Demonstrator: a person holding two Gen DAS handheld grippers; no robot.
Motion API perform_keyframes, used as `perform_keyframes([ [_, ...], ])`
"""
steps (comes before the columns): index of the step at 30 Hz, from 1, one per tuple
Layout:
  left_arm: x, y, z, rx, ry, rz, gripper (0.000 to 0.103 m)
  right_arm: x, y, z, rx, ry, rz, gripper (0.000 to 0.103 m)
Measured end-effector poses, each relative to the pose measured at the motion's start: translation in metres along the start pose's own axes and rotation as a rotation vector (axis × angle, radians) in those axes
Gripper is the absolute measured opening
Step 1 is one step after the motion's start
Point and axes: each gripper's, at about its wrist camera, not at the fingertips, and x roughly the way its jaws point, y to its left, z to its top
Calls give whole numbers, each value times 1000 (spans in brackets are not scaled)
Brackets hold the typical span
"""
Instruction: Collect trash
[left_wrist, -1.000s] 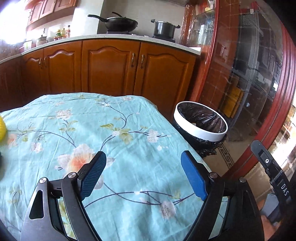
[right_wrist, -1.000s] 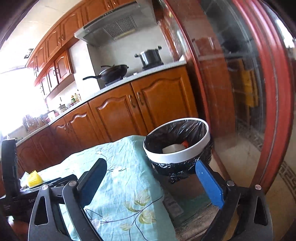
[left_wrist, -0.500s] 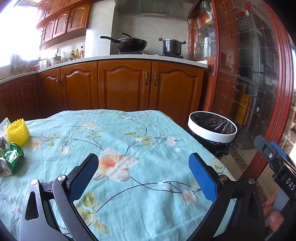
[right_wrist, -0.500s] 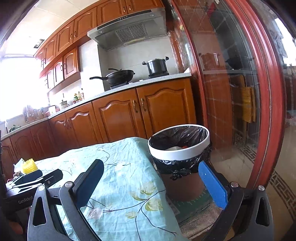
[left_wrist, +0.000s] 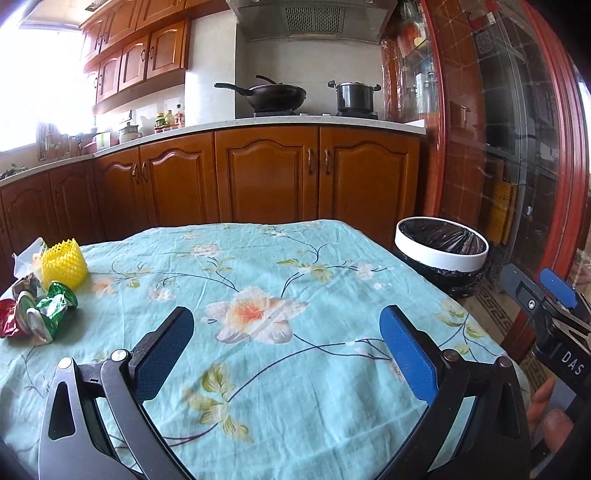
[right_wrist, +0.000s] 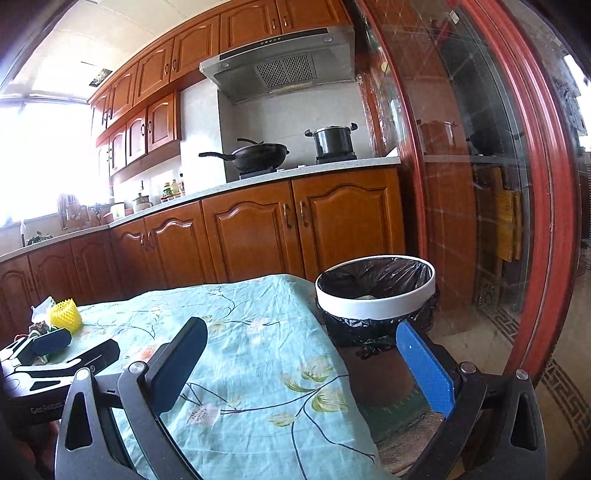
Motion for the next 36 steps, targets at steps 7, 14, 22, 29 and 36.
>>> perform_keyframes([
  [7, -4, 3, -1, -1, -4, 7, 103, -1, 7, -3, -22, 7, 13, 103],
  [14, -4, 4, -2, -5, 5, 7, 103, 0, 8, -3, -27, 22, 16, 103],
  [22, -2, 5, -1, -7, 10, 18, 103, 1, 10, -3, -35, 24, 23, 103],
  [29, -3, 3, -1, -3, 4, 17, 103, 1, 11, -1, -38, 23, 26, 103],
  [36, -2, 4, -1, -6, 9, 11, 103, 2, 11, 0, -37, 26, 27, 103],
])
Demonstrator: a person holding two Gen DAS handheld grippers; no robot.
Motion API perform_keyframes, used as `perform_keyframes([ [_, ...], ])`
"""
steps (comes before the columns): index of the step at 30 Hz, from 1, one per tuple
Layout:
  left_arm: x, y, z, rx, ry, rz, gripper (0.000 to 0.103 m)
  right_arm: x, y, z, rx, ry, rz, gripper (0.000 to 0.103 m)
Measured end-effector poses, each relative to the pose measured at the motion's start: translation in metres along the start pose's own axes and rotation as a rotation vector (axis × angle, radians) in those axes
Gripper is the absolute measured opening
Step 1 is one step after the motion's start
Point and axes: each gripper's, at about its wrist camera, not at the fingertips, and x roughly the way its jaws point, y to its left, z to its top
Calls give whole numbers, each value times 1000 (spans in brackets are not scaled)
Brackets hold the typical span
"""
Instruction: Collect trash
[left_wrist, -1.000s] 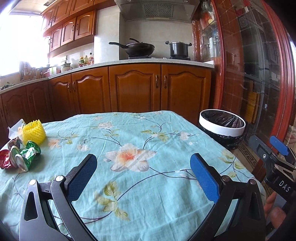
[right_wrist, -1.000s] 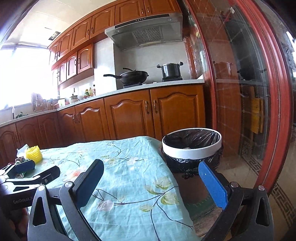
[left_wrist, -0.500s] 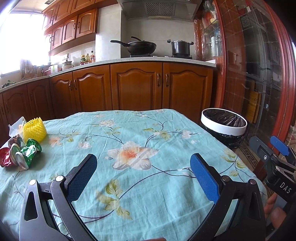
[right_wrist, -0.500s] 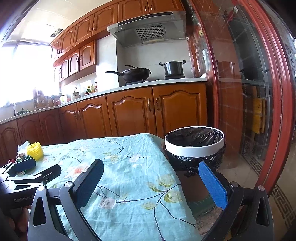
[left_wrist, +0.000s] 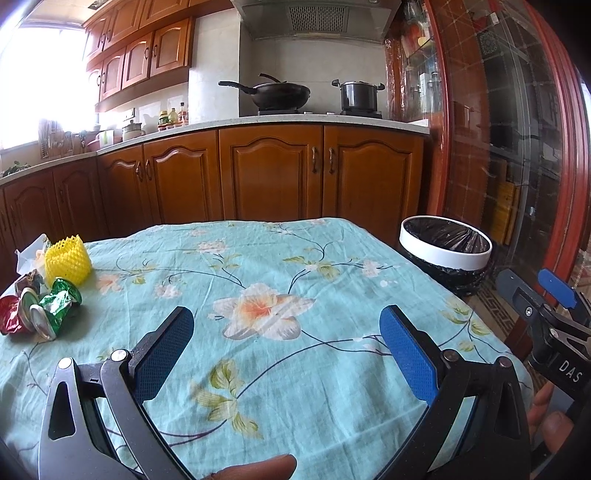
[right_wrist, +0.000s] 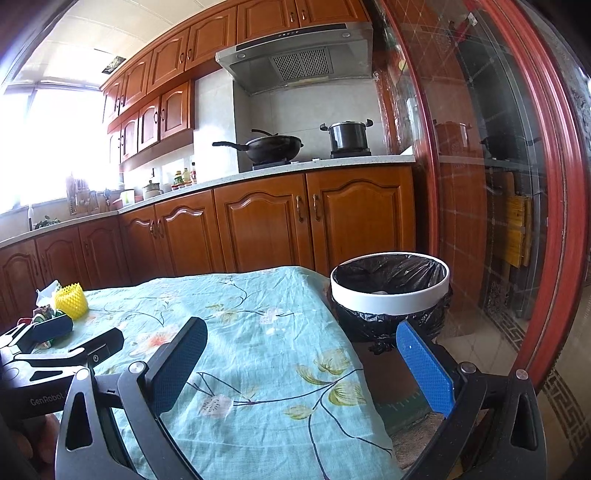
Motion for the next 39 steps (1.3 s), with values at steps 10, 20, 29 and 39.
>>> perform_keyframes([
  [10, 3, 2, 0, -7, 15, 3, 103, 1, -1, 0, 2, 3, 1, 103],
  [20, 3, 0, -1, 1, 17, -3, 103, 1, -2, 2, 5, -4, 2, 103],
  [29, 3, -1, -1, 2, 17, -4, 103, 0, -2, 3, 6, -5, -1, 103],
  [39, 3, -1, -1, 7, 17, -8, 103, -2, -2, 3, 8, -10, -1, 103],
])
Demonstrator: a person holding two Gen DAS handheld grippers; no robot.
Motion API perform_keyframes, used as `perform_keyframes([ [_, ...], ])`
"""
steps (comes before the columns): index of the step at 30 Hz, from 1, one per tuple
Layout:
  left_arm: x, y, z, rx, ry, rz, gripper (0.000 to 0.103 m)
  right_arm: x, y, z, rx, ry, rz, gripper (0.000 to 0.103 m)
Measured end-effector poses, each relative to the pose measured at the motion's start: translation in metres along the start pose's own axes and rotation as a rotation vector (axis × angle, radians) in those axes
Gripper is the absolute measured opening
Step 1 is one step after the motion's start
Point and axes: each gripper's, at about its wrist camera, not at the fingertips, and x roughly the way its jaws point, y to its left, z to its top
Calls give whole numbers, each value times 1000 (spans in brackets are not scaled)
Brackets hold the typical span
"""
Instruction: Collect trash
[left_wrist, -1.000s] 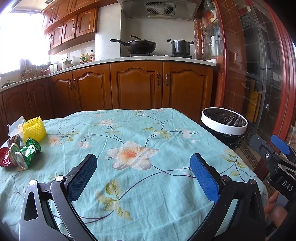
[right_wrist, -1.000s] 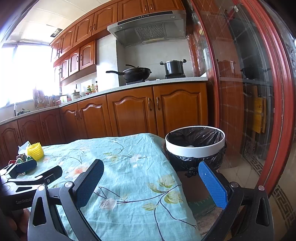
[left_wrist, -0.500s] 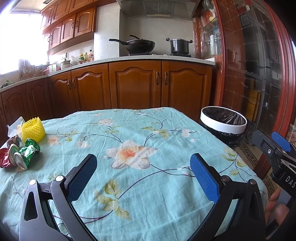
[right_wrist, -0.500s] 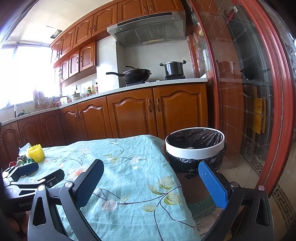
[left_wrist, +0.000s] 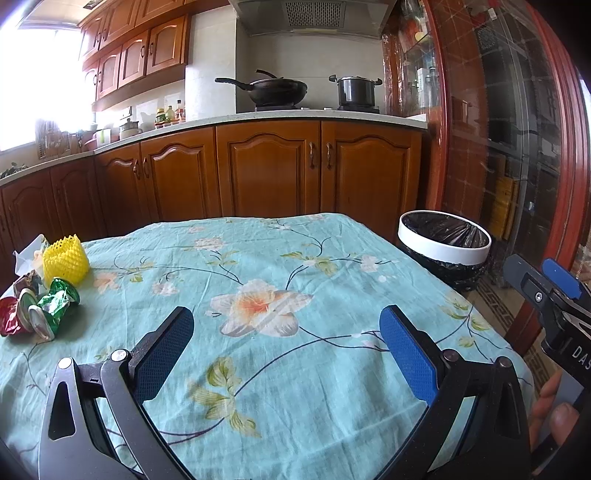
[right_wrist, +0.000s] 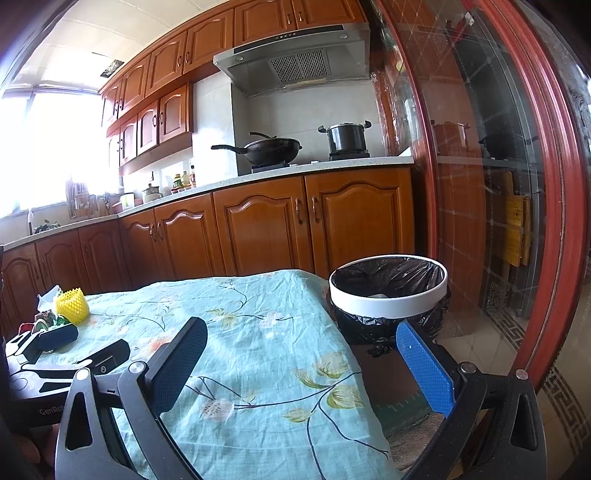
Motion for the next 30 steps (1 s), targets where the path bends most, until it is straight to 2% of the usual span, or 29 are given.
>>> perform_keyframes([
  [30, 0, 1, 1, 6, 1, -1, 103, -1, 3, 1, 2, 6, 3, 103],
])
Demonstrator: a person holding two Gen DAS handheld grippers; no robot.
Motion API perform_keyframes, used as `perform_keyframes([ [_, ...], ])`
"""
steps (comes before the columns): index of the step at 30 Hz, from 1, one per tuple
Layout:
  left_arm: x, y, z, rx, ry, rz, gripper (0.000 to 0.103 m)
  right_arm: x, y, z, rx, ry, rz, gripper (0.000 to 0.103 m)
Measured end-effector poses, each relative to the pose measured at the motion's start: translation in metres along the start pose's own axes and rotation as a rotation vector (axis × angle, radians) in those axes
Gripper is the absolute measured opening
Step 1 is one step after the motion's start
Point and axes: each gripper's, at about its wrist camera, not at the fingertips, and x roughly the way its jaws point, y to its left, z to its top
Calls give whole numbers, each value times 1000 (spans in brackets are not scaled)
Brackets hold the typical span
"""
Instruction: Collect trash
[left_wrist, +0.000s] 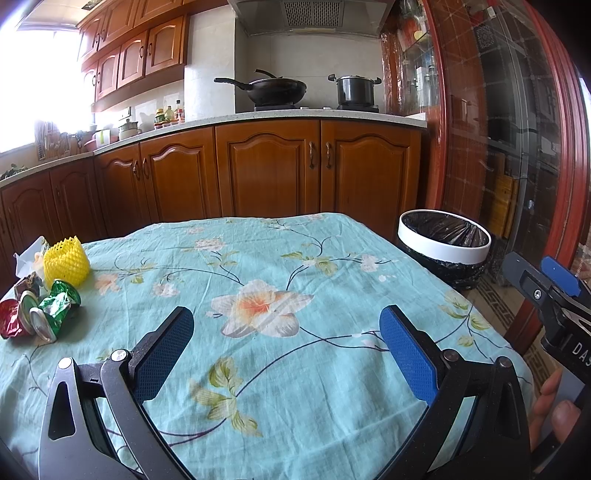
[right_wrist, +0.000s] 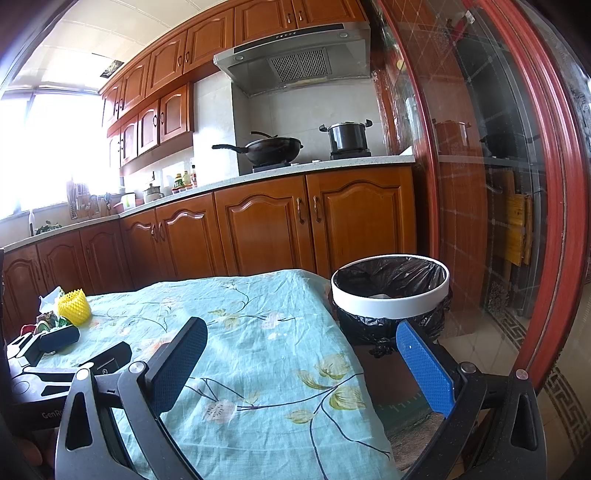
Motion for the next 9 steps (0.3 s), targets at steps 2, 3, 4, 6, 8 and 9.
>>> perform_keyframes([
  [2, 0, -1, 0, 1, 1, 2, 103, 1, 0, 0, 1, 3, 1, 103],
  [3, 1, 0, 0, 1, 4, 0, 103, 1, 1, 0, 1, 5, 2, 103],
  [4, 1, 1, 0, 0, 7, -3, 103, 2, 0, 1, 2, 8, 3, 103],
  [6, 2, 3, 1, -2, 12, -7, 103, 3, 0, 2, 3, 12, 4, 103],
  [8, 3, 5, 2, -4, 17, -11, 103, 5, 0, 2, 4, 16, 6, 103],
  [9, 4, 7, 2, -6, 19, -14, 103, 5, 0, 2, 4, 18, 6, 103],
])
